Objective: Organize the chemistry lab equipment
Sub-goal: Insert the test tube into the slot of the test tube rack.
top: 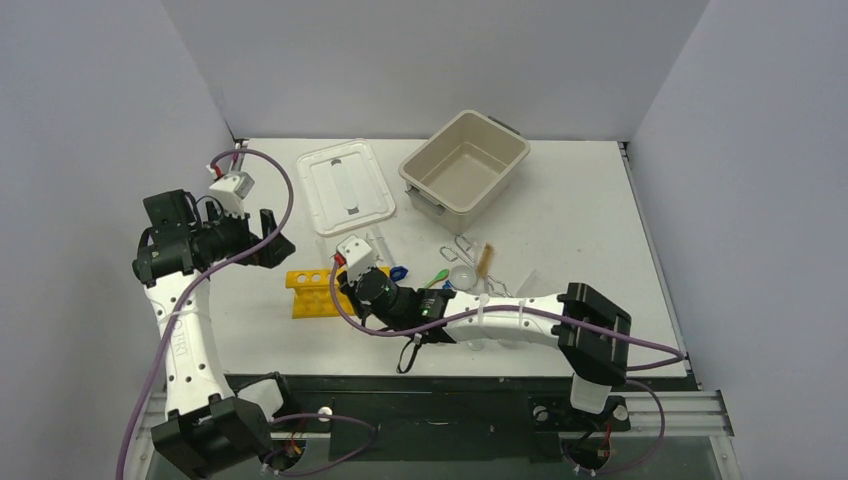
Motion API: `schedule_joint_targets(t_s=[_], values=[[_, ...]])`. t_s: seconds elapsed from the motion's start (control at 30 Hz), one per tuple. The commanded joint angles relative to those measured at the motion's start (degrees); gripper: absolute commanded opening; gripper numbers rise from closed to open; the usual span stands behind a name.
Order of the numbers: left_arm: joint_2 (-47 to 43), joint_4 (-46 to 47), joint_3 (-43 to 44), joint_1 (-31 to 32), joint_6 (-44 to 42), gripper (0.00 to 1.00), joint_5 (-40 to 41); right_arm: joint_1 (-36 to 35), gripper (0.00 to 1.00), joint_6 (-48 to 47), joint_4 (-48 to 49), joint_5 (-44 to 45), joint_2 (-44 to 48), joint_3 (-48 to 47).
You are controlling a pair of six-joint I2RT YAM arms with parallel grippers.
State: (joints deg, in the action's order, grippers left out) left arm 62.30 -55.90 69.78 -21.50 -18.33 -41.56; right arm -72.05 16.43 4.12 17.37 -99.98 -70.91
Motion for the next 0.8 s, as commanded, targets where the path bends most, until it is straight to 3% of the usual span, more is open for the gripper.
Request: schedule_joint_targets(t_s=[0.0,0.37,0.77], values=[[-1.1,3.1,-0.7,-0.4,-0.2,0.97,1.1,-0.3,0.00,-1.7,7.6,2.7,-0.2,-0.3],[-1.8,4.3,-1.3,-0.4,-0.5,0.96,1.3,-0.1,0.00,-3.3,19.2,4.5,0.0,5.4],[-1.8,4.4,-0.8,-0.4,-0.4,0.97,1.0,-0.1,0.00,-3.4,21.7,8.5,-0.9,6.9]])
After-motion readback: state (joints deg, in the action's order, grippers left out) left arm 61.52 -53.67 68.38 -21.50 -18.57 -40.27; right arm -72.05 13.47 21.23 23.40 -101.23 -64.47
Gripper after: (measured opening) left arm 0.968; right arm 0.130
